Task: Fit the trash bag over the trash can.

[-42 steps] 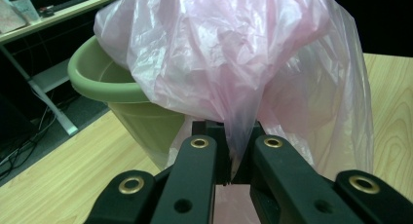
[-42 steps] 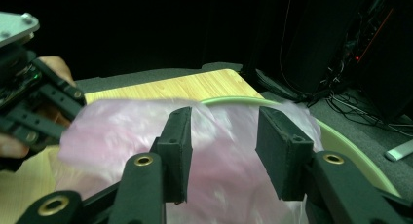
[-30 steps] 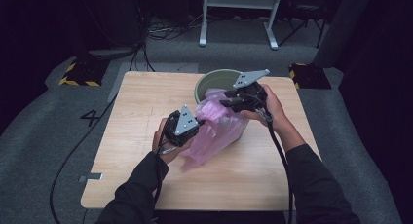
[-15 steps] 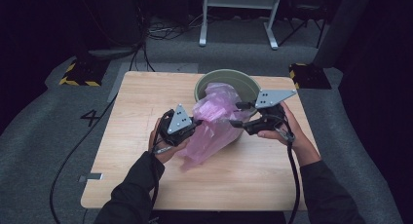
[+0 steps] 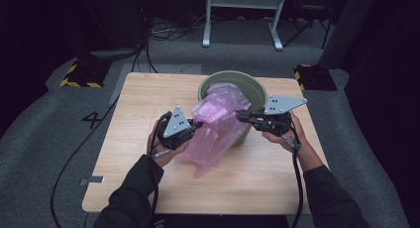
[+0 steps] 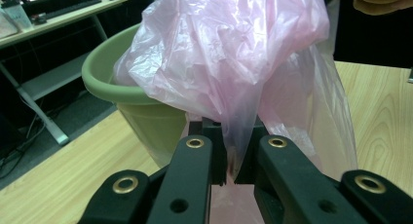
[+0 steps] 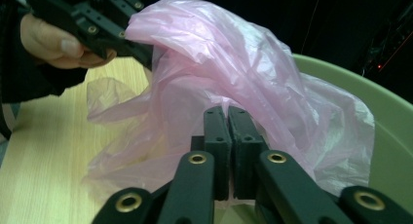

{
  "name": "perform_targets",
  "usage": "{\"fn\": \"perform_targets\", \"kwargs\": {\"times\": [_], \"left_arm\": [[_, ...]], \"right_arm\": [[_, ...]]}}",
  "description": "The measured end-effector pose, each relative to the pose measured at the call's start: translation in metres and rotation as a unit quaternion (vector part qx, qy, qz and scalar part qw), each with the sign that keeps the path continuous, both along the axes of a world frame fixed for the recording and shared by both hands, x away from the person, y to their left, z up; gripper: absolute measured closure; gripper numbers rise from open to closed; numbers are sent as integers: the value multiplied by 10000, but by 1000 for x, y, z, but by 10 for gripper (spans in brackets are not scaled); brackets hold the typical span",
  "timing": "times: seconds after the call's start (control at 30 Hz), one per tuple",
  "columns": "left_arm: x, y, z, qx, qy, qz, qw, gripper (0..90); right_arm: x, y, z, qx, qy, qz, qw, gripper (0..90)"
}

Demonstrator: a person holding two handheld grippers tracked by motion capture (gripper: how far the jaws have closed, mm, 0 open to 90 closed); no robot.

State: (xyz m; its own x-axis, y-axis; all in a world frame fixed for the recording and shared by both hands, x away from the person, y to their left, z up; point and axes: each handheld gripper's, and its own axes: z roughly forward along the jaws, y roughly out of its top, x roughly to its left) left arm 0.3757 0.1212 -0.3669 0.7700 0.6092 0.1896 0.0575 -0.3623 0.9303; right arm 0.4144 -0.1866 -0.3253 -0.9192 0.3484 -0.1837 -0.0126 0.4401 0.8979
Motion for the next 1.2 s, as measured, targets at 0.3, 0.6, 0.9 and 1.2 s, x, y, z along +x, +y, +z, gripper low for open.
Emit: {"fn": "perform_targets", "kwargs": {"times": [0.3,0.6,0.9,1.2], "left_arm": [[6,-5,12,86,21,1,10000,744],[13,1,18,-258,187,-10,9995,492],[17,-1,12,-123,352,-203,9991,851],[21,-9,10,40,332,6,9994,897]], "right_arm": [[21,-3,4,253,118,-552,9981,900],[64,-18,-2,171,521,-1551,9864,900],[75,-21,-15,-210,723,-1936,9782,630],[51,-30,0,286,579,-1393,9881,325]]}}
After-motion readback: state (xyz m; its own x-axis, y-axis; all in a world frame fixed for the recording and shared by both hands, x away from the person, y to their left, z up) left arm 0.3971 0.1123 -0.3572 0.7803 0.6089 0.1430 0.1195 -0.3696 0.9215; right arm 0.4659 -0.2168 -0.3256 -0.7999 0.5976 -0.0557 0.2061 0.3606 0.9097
